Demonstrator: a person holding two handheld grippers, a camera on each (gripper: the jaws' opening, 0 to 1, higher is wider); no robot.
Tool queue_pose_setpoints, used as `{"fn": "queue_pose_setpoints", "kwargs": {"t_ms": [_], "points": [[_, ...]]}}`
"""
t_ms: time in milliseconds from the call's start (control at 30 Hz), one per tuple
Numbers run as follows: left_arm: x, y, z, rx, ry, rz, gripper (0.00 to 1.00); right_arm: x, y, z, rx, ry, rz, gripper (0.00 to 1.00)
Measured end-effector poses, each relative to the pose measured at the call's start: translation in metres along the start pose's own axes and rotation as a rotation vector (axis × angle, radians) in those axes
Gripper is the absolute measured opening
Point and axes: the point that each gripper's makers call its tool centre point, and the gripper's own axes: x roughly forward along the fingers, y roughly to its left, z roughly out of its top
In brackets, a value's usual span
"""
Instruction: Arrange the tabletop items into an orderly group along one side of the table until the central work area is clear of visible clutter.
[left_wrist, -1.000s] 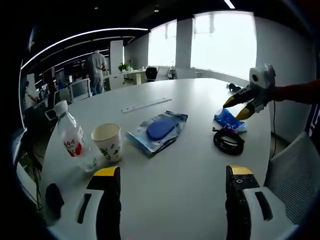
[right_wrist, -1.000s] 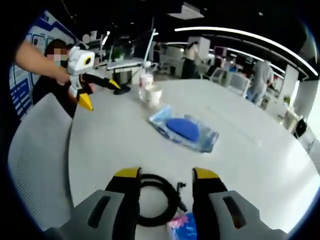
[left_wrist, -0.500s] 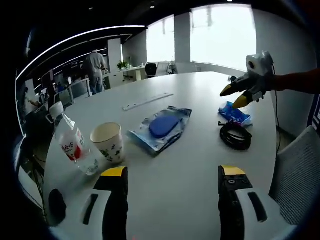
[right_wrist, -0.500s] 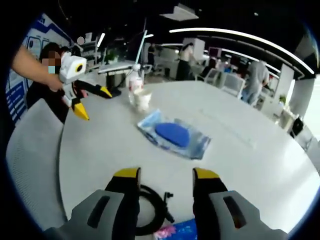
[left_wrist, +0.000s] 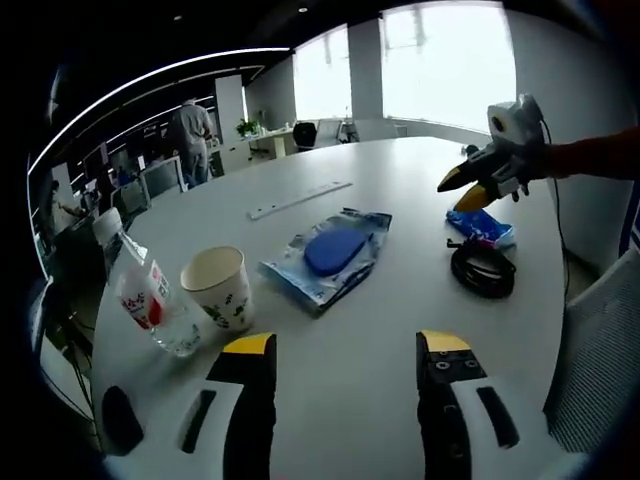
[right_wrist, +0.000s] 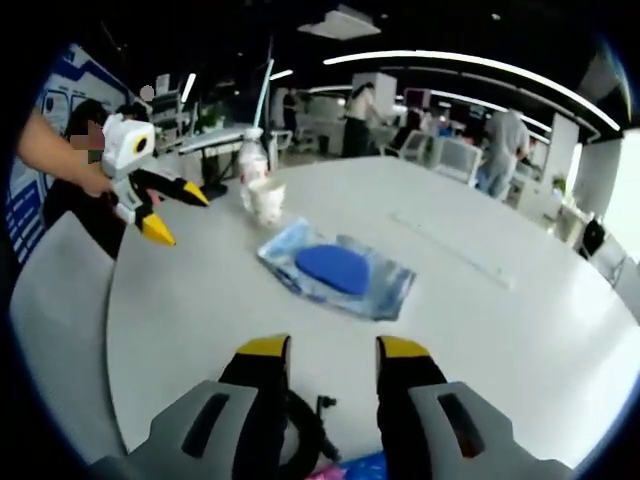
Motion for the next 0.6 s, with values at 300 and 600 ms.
{"fn": "queue_pose_setpoints", "kwargs": {"t_ms": [300, 600], "points": [[0.007, 0.003, -0.002, -0.001, 0.007, 0.000, 0.44, 0.008, -0.003, 0.001, 0.008, 0.007, -0.009, 0.29], [0.016, 0.004, 0.000, -0.006, 0.002, 0.004, 0.37, 0.014, -0.009, 0.002, 0.025, 0.009, -0.024, 0.26]]}}
